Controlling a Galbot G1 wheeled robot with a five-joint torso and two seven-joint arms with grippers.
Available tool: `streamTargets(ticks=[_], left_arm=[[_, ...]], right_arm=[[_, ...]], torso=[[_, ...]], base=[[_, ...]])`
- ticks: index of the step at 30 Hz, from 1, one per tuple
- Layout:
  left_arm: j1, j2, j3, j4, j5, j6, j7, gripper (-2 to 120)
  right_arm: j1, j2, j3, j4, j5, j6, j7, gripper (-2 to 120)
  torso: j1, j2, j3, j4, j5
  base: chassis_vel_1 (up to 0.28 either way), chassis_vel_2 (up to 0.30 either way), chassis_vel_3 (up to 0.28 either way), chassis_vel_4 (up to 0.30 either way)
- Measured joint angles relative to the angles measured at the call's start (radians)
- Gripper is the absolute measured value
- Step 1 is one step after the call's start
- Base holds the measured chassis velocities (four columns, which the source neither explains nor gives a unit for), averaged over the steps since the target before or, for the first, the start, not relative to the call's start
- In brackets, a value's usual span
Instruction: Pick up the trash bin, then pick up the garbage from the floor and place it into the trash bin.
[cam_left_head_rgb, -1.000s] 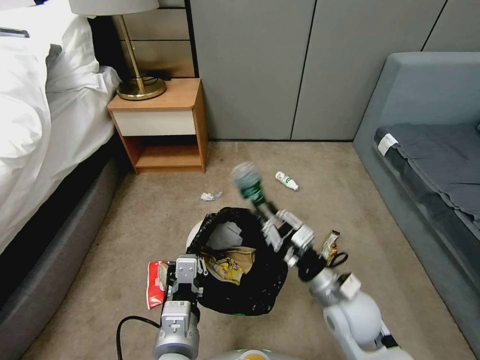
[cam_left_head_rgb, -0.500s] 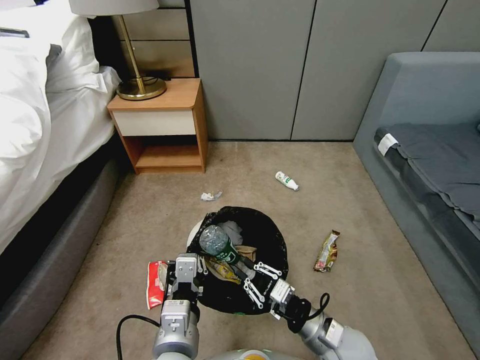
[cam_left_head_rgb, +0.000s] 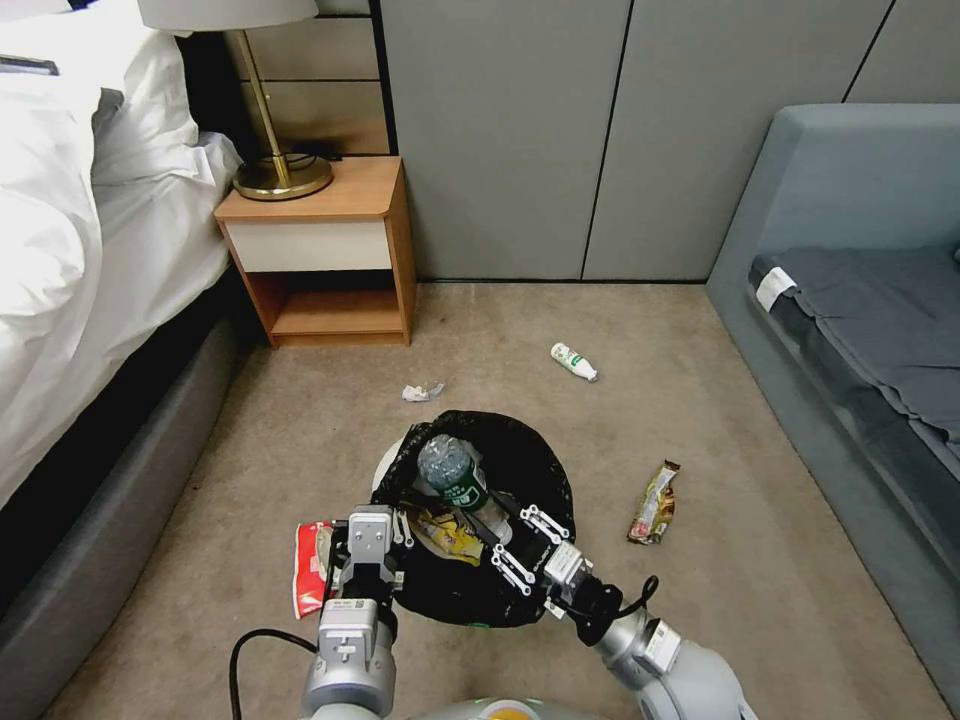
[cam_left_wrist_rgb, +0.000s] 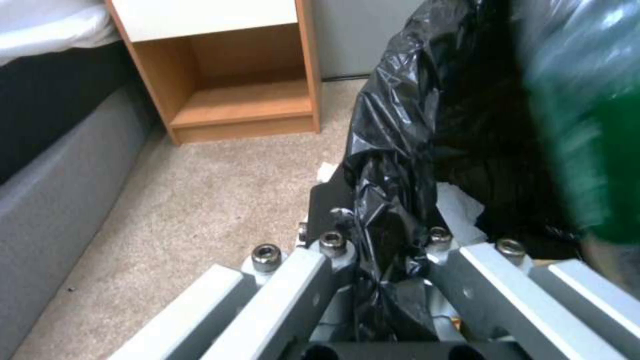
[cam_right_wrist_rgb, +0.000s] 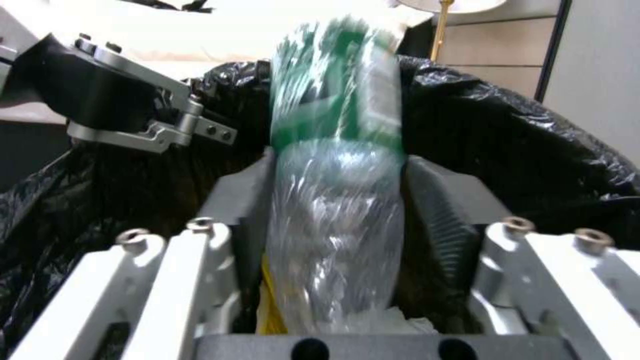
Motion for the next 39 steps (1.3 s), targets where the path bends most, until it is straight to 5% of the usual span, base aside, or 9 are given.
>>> streamTargets(ticks=[13,20,30,39], left_arm=[[-0.001,0.0,-0.002,0.0,-0.002,0.001,0.001,2],[-0.005,-0.001,-0.003,0.008,-0.002,0.001,0.001,2],[-0.006,0.005,-0.013,0.01,-0.011,0.003,0.001,2],[-0.011,0.001,-0.019,0.01,-0.019,0.004,0.001,2]], right_arm=[[-0.034,-0.006,0.0,0.071,-0.008,0.004,-0.003,97],[-0.096,-0.013,0.021,0.231,0.0,0.016,0.015,100],[-0.193,0.06,0.123,0.438,-0.095,0.001,0.381,100],[-0.27,0.128,0.211,0.44,-0.163,0.006,0.555,100]], torso=[[0.0,0.0,0.0,0.0,0.0],[0.0,0.0,0.0,0.0,0.0],[0.0,0.0,0.0,-0.0001,0.0],[0.0,0.0,0.0,-0.0001,0.0]], base=[[0.0,0.0,0.0,0.0],[0.0,0.0,0.0,0.0],[0.0,0.0,0.0,0.0],[0.0,0.0,0.0,0.0]])
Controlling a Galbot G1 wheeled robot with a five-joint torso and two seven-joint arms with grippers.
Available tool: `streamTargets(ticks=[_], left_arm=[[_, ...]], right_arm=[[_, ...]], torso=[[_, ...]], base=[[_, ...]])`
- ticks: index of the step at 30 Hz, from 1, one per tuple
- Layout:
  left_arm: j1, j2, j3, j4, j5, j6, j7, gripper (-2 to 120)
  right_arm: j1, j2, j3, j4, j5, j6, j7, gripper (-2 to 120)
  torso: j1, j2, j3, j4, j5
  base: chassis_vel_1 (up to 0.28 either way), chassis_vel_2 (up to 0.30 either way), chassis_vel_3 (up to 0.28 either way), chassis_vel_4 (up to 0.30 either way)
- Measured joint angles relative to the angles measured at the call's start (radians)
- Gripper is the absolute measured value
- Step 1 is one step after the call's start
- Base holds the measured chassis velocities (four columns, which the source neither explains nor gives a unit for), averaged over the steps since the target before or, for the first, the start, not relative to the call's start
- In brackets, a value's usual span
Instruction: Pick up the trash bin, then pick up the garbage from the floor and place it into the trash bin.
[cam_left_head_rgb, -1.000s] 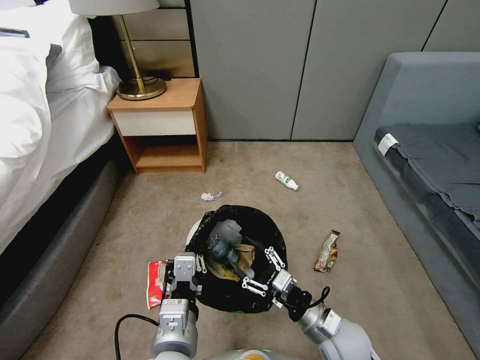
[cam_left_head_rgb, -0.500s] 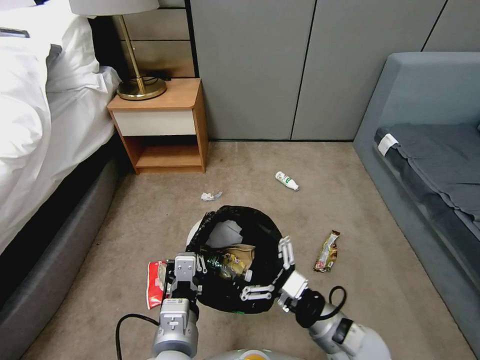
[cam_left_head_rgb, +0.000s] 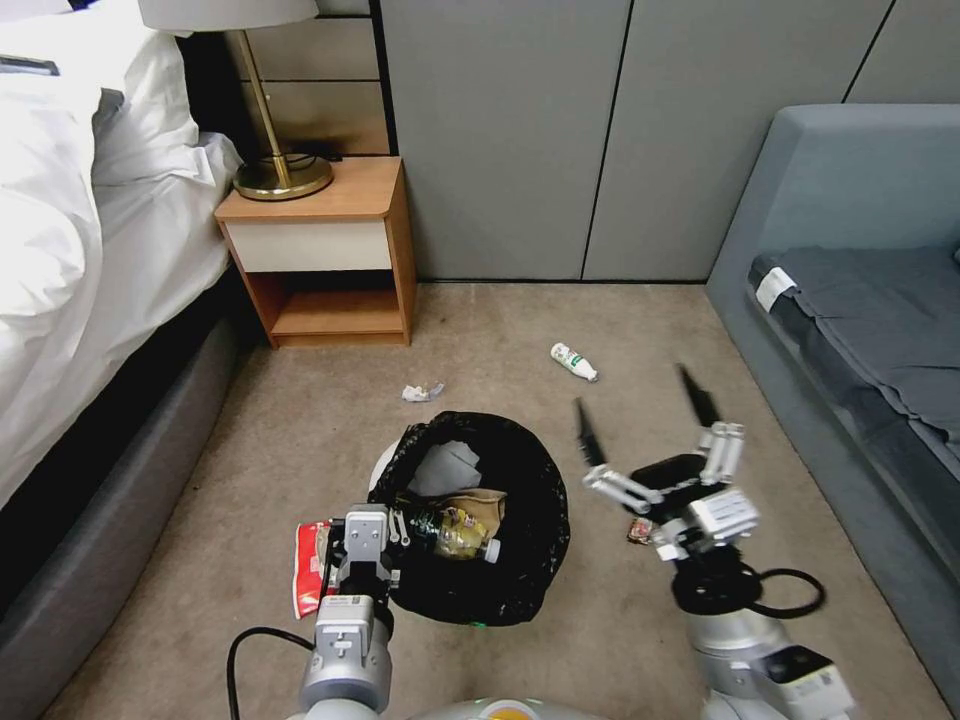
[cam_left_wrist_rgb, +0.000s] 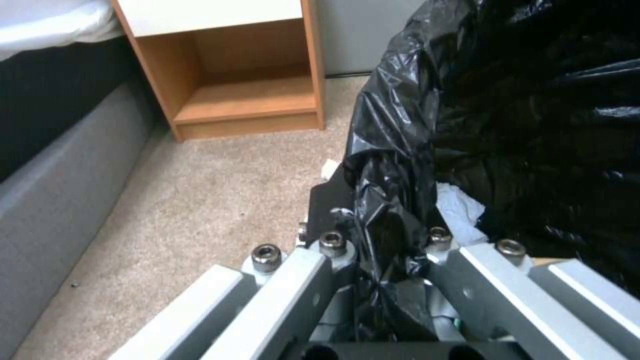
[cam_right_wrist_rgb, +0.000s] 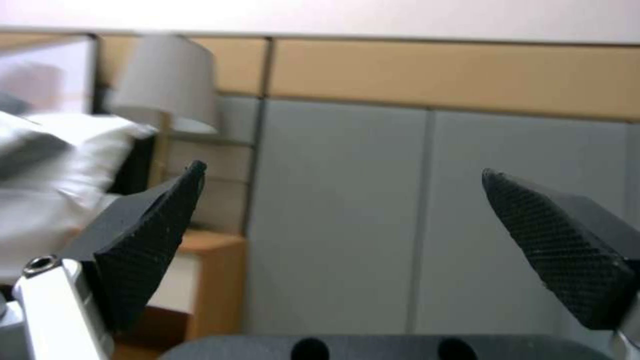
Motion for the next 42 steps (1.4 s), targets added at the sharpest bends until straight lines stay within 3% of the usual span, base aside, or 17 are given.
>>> streamTargets(ticks=[10,13,16,17,19,21,24,26,27,32,42], left_arm=[[-0.001,-0.003,-0.012,0.0,-0.005,0.0,-0.001,2],[-0.001,-0.003,-0.012,0.0,-0.006,0.0,-0.001,2],[-0.001,-0.003,-0.012,0.0,-0.006,0.0,-0.001,2],[-0.001,-0.003,-0.012,0.0,-0.006,0.0,-0.001,2],[0.001,-0.003,-0.011,-0.001,-0.004,0.0,-0.001,2],[0.003,-0.003,-0.011,-0.002,-0.003,0.0,-0.001,2],[0.006,-0.001,-0.009,-0.003,0.001,0.0,-0.001,2],[0.007,-0.001,-0.009,-0.003,0.002,0.0,-0.001,2],[0.009,0.0,-0.006,-0.003,0.007,-0.001,0.0,2],[0.013,0.0,0.002,-0.003,0.014,-0.001,0.0,2],[0.023,0.001,0.002,-0.009,0.021,-0.001,-0.001,2]], right_arm=[[0.002,0.024,0.032,-0.113,0.008,0.033,0.025,100],[0.044,0.022,0.049,-0.14,0.037,-0.024,0.032,100],[0.136,-0.003,0.078,-0.2,0.105,-0.178,0.062,100],[0.136,-0.003,0.078,-0.2,0.105,-0.178,0.062,100],[0.216,-0.036,0.089,-0.273,0.193,-0.308,0.075,100],[0.247,-0.047,0.092,-0.313,0.226,-0.341,0.076,100],[0.321,-0.077,0.097,-0.418,0.327,-0.475,0.075,100],[0.326,-0.079,0.097,-0.426,0.339,-0.491,0.075,100],[0.364,-0.09,0.096,-0.482,0.406,-0.595,0.084,100],[0.436,-0.098,0.091,-0.632,0.406,-0.682,0.083,100],[0.57,-0.1,0.078,-0.928,0.379,-0.666,0.029,100]], torso=[[0.0,0.0,0.0,0.0,0.0],[0.0,0.0,0.0,0.0,0.0001],[0.0,0.0,0.0,0.0003,0.0003],[0.0,0.0,0.0,0.0003,0.0003],[0.0,0.0,0.0,0.0001,0.0001],[0.0,0.0,0.0,0.0003,0.0002],[0.0,0.0,0.0,0.0002,0.0003],[0.0,0.0,0.0,0.0002,0.0002],[0.0,0.0,0.0,0.0,0.0002],[0.0,0.0,0.0,0.0,0.0],[0.0,0.0,0.0,0.0001,0.0001]], base=[[0.0,0.0,0.0,0.0],[0.0,0.0,0.0,0.0],[0.0,0.0,0.0,0.0],[0.0,0.0,0.0,0.0],[0.0,0.0,0.0,0.0],[0.0,0.0,0.0,0.0],[0.0,0.0,0.0,0.0],[0.0,0.0,0.0,0.0],[0.0,0.0,0.0,0.0],[0.0,0.0,0.0,0.0],[0.0,0.0,0.0,0.0]])
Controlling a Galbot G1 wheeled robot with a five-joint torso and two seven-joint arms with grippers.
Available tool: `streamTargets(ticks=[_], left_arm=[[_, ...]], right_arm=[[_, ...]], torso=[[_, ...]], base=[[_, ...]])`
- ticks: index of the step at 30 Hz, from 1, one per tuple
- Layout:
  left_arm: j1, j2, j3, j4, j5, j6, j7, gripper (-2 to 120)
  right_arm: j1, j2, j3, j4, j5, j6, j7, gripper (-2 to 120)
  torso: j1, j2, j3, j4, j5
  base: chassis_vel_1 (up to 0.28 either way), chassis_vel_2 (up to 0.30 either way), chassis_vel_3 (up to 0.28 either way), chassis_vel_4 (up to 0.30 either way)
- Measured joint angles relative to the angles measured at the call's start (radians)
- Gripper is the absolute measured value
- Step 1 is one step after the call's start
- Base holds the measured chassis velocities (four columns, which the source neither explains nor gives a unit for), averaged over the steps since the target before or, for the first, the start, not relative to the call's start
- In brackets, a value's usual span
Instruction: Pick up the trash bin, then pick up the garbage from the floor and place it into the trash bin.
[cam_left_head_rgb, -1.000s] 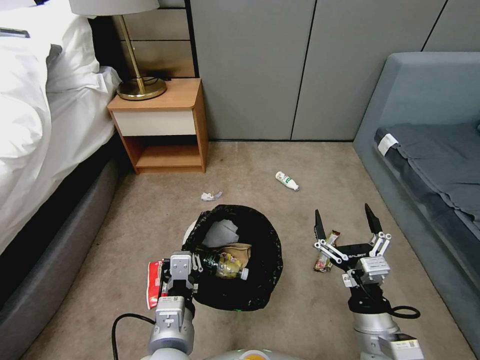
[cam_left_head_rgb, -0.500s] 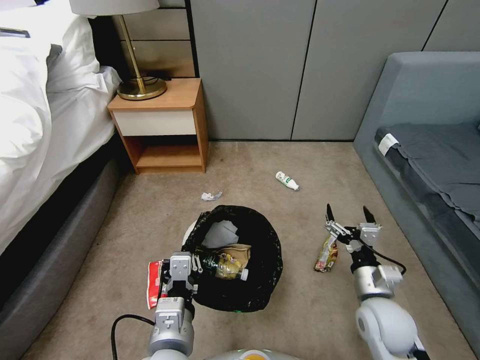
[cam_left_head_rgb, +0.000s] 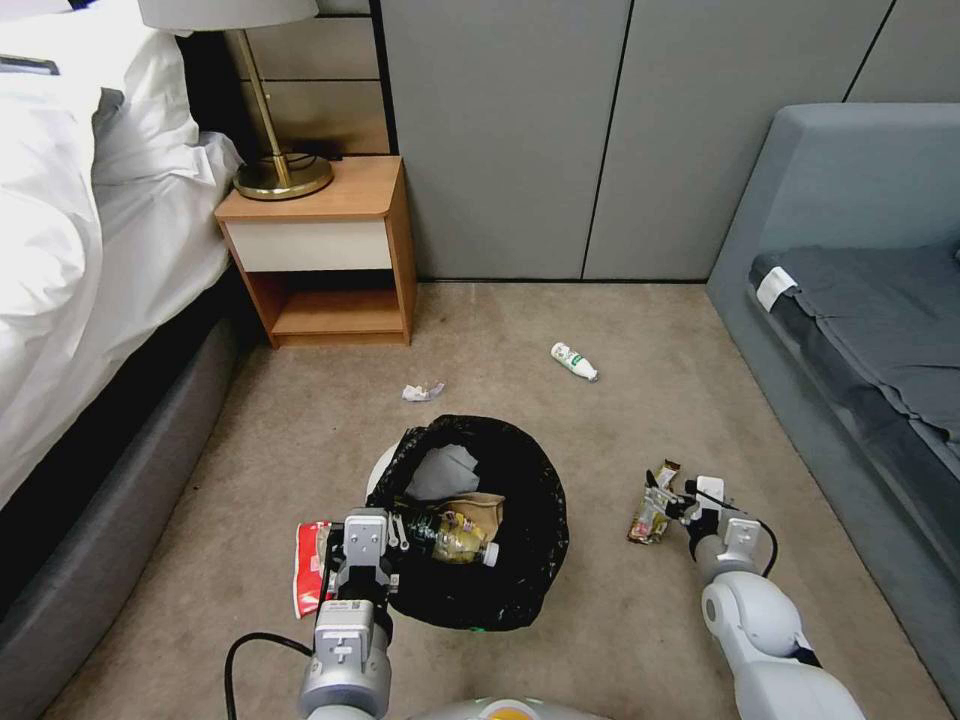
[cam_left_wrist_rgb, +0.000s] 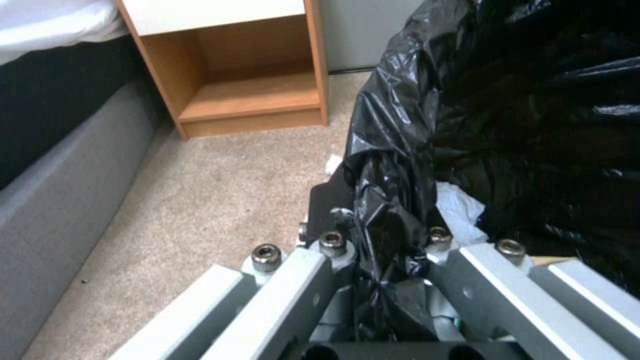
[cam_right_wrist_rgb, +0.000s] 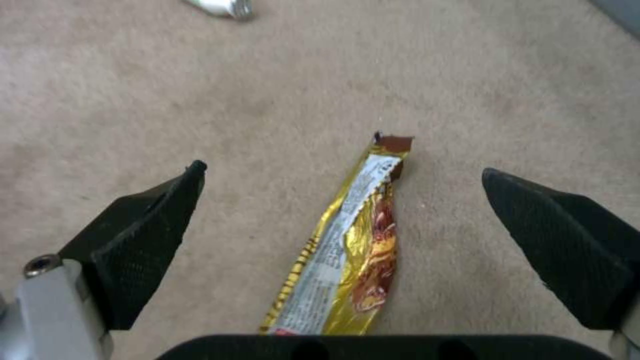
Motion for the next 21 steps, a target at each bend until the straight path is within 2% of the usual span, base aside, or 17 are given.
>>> streamTargets(ticks=[7,15,18,21], left_arm=[[0.002,-0.002,0.001,0.0,0.005,0.0,0.0,2],[0.0,0.0,-0.008,0.0,0.004,0.0,-0.001,2],[0.001,-0.003,-0.005,0.001,0.006,0.0,-0.001,2],[0.0,-0.003,-0.002,0.003,0.009,0.0,-0.001,2]], right_arm=[[0.084,-0.003,-0.016,-0.156,0.035,0.016,-0.042,100],[0.156,0.008,-0.033,-0.312,0.016,0.051,-0.06,100],[0.169,0.013,-0.037,-0.35,0.005,0.062,-0.067,96],[0.184,0.019,-0.037,-0.412,-0.019,0.104,-0.092,82]], torso=[[0.0,0.0,0.0,0.0,0.0],[0.0,0.0,0.0,0.0,-0.0001],[0.0,0.0,0.0,0.0001,-0.0001],[0.0,0.0,0.0,-0.0001,0.0]], base=[[0.0,0.0,0.0,0.0],[0.0,0.0,0.0,0.0],[0.0,0.0,0.0,0.0],[0.0,0.0,0.0,0.0]])
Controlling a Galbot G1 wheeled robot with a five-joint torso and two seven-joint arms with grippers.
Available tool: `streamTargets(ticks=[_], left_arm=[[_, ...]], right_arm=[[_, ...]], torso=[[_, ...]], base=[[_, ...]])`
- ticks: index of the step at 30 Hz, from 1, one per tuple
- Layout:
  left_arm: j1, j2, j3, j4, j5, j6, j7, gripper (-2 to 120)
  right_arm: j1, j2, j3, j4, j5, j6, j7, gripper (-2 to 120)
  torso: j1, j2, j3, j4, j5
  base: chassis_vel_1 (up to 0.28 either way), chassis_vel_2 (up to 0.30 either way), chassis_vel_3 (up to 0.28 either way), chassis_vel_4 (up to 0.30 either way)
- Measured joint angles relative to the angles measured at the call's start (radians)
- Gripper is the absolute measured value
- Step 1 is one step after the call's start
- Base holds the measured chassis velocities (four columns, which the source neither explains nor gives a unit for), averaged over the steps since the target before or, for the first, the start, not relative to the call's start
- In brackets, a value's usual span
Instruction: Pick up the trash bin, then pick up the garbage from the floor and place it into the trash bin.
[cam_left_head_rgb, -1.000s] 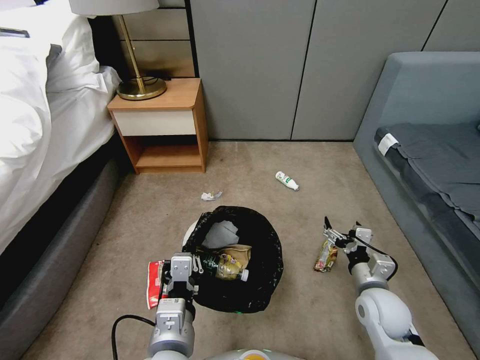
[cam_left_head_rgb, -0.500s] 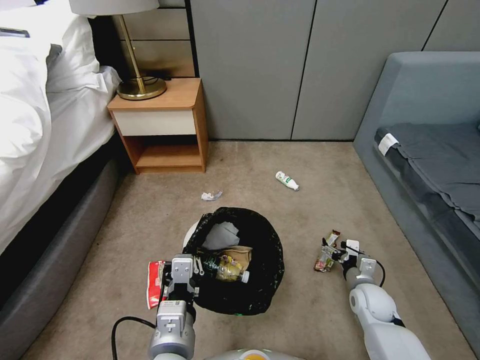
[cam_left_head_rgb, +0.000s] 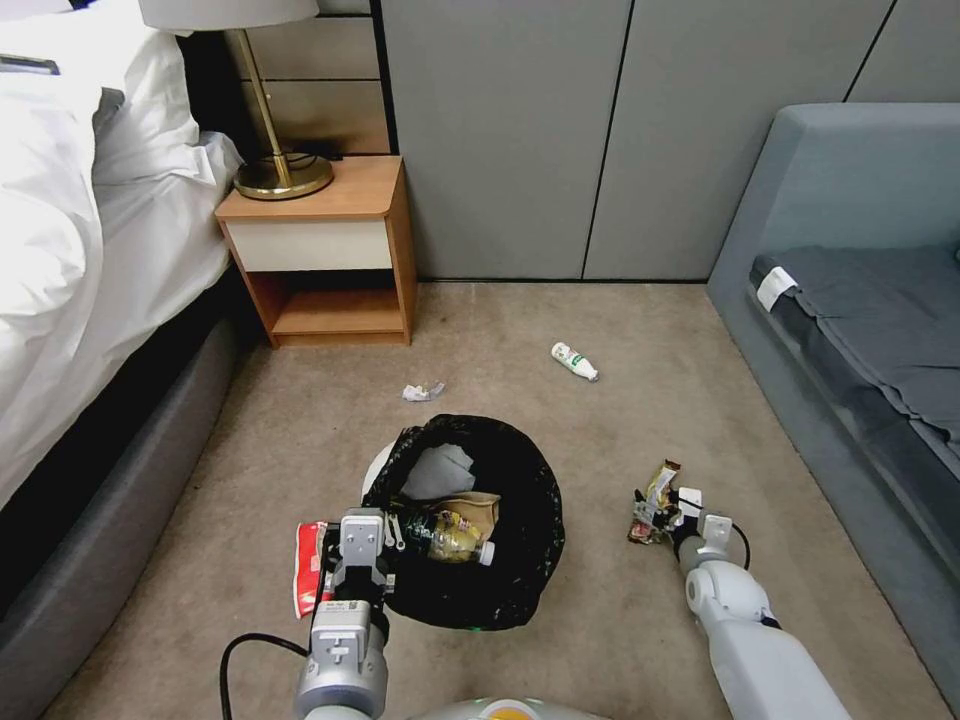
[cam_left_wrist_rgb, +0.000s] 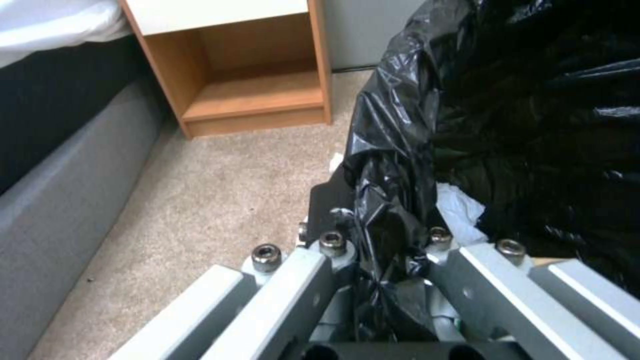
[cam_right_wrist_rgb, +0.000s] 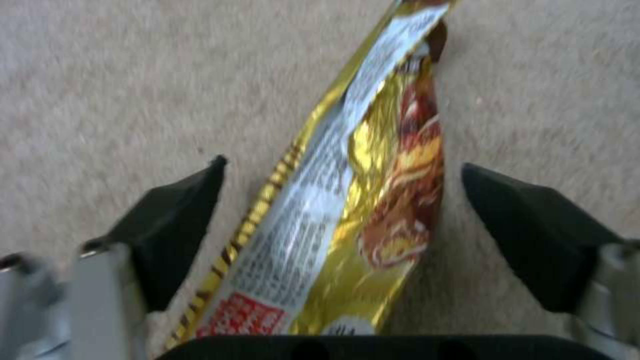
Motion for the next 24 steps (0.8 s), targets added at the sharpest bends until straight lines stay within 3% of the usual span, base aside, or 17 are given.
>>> streamTargets(ticks=[6,8,18,22,24], left_arm=[[0.0,0.002,-0.001,0.0,0.0,0.0,0.0,2],[0.0,0.001,0.001,0.0,0.0,0.0,0.0,2],[-0.002,0.004,0.002,0.0,-0.002,0.002,0.001,2],[-0.004,0.005,0.001,0.0,-0.004,0.003,0.001,2],[-0.005,0.005,0.001,0.0,-0.005,0.003,0.001,2]], right_arm=[[0.011,0.002,0.003,-0.046,-0.007,0.039,-0.015,65],[0.011,0.004,0.004,-0.048,-0.006,0.045,-0.016,53],[0.008,0.007,0.0,-0.039,-0.005,0.053,-0.015,21],[0.003,0.007,-0.001,-0.018,-0.004,0.066,-0.007,2],[-0.002,0.007,-0.001,-0.004,-0.002,0.069,-0.004,0]], torso=[[0.0,0.0,0.0,0.0,-0.0002],[0.0,0.0,0.0,-0.0002,-0.0003],[0.0,0.0,0.0,0.0002,0.0001],[0.0,0.0,0.0,0.0002,0.0001],[0.0,0.0,0.0,0.0002,0.0001]], base=[[0.0,0.0,0.0,0.0],[0.0,0.0,0.0,0.0],[0.0,0.0,0.0,0.0],[0.0,0.0,0.0,0.0],[0.0,0.0,0.0,0.0]])
